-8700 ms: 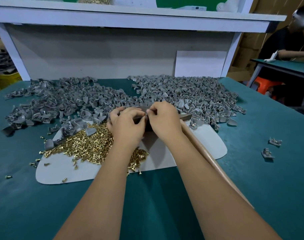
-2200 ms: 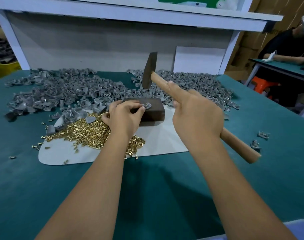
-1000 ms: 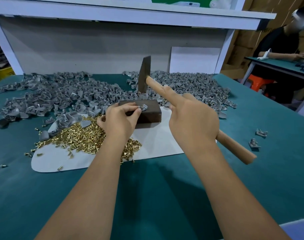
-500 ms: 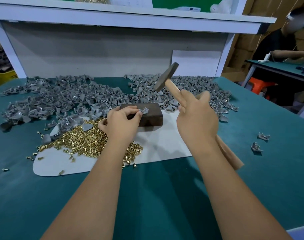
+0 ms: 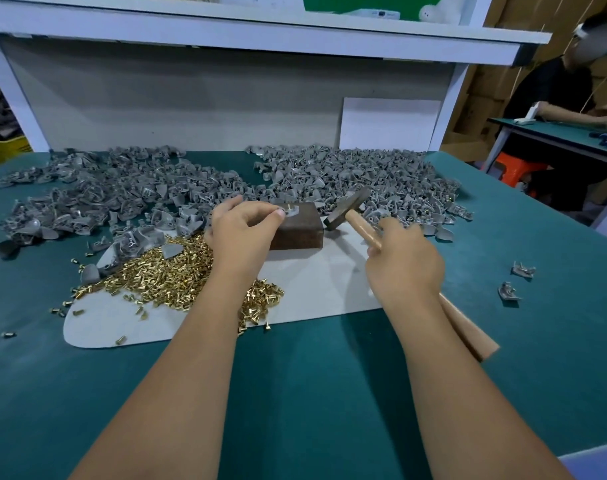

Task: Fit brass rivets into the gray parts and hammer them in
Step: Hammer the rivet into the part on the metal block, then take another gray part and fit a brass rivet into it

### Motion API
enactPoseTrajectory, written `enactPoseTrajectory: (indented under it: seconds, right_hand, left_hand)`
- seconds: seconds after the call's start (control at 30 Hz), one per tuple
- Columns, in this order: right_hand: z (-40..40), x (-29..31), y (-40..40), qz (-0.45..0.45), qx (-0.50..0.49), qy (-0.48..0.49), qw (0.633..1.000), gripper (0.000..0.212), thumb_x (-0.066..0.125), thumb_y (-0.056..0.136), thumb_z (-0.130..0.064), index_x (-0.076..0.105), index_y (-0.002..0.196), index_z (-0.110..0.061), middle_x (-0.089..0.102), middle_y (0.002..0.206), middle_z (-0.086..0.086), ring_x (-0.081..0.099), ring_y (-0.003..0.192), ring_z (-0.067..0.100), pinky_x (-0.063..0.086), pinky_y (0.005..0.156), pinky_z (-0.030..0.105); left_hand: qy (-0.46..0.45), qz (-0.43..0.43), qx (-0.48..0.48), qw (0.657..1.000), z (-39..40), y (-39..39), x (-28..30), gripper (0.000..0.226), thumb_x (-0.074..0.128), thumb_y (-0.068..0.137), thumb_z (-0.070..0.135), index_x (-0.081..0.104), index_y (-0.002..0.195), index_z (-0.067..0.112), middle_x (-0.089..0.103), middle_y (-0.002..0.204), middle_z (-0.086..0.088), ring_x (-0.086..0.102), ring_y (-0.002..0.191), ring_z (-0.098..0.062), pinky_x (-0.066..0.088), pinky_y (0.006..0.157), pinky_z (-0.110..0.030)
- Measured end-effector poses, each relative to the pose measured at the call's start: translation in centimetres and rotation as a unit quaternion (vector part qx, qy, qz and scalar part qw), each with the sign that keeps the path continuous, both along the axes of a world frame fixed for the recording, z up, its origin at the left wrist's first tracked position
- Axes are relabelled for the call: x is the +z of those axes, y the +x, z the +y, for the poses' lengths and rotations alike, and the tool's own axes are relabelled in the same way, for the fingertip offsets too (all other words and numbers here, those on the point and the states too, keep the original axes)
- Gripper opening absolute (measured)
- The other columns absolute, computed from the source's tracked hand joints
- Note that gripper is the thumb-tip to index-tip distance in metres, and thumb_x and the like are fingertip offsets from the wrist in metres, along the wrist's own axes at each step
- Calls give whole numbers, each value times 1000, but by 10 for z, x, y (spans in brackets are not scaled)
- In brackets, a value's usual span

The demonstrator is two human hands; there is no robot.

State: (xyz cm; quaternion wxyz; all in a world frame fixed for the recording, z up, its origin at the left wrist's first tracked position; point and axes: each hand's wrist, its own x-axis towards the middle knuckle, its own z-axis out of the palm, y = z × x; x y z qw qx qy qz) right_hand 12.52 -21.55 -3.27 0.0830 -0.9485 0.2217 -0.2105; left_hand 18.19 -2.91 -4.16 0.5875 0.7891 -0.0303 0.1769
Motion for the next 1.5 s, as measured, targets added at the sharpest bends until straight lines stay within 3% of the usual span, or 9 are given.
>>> enactPoseTrajectory:
  seconds: [0.13, 0.37, 0.67, 0.8, 0.93, 1.13, 1.27, 1.43, 1.5]
  right_hand:
    - [4, -4, -1, 16, 29, -21, 999, 23, 53, 87, -15, 55, 109, -19, 60, 100, 10, 58, 88, 32, 34, 61, 30]
    - [4, -6, 1, 1, 55, -49, 997, 23, 51, 85, -12, 62, 105, -16, 63, 100, 10, 50, 97, 30, 29, 63, 30]
    - [6, -8, 2, -31, 71, -46, 996, 24, 50, 88, -17, 65, 107, -16, 63, 100, 10, 48, 97, 31, 32, 70, 34]
    - [14, -5, 1, -163, 113, -21, 980, 21, 55, 91, -25, 66, 107, -16, 64, 97, 8, 49, 94, 29, 34, 80, 36]
    - [27, -3, 1, -220, 202, 96, 950, 25, 57, 90, -21, 65, 114, -19, 66, 97, -2, 51, 98, 22, 41, 82, 34]
    - [48, -3, 6, -189, 280, 337, 879, 32, 60, 90, -32, 58, 121, -32, 63, 89, -13, 59, 87, 6, 50, 77, 29]
    - [50, -2, 16, -178, 290, 393, 854, 21, 63, 89, -24, 65, 110, -27, 63, 86, -17, 59, 84, -1, 46, 75, 20]
    - [32, 16, 34, -122, 243, 363, 891, 9, 69, 84, -21, 67, 86, -29, 63, 74, -15, 60, 73, 3, 40, 58, 16]
    - [21, 27, 44, -144, 200, 363, 899, 15, 68, 86, -21, 69, 100, -25, 64, 83, -13, 62, 82, 10, 50, 68, 23]
  left_hand:
    - [-20, 15, -19, 1000, 4, 3, 0, 6, 71, 87, 34, 74, 82, 37, 45, 139, 5, 35, 136, -11, 22, 117, -52]
    - [-47, 4, -54, 997, 3, 4, -1, 8, 71, 87, 30, 77, 83, 34, 52, 136, 1, 40, 132, -7, 27, 111, -37]
    - [-68, 2, -79, 995, 2, 3, 0, 18, 70, 87, 24, 76, 75, 36, 57, 131, 1, 42, 130, -7, 27, 111, -36]
    - [-77, 7, -92, 993, 2, 1, 2, 9, 69, 79, 35, 78, 76, 34, 59, 129, -7, 48, 130, -20, 31, 115, -48]
    - [-86, 3, -100, 991, 1, -1, 4, 14, 67, 74, 38, 79, 78, 30, 60, 126, -14, 51, 128, -30, 36, 111, -55]
    - [-39, -24, -93, 995, 0, -5, 6, 14, 73, 85, 24, 75, 78, 35, 66, 114, 7, 42, 132, -10, 28, 114, -42]
    - [-1, -40, -105, 994, -2, -12, 9, 15, 73, 86, 21, 73, 82, 36, 69, 109, 10, 36, 131, -3, 26, 115, -39]
    - [72, -64, -68, 993, -5, -16, 13, 27, 73, 86, 26, 64, 79, 50, 56, 96, 35, 37, 123, -2, 23, 115, -52]
    - [57, -63, -31, 996, -4, -16, 14, 29, 71, 88, 26, 63, 77, 51, 45, 100, 37, 37, 120, -2, 24, 115, -53]
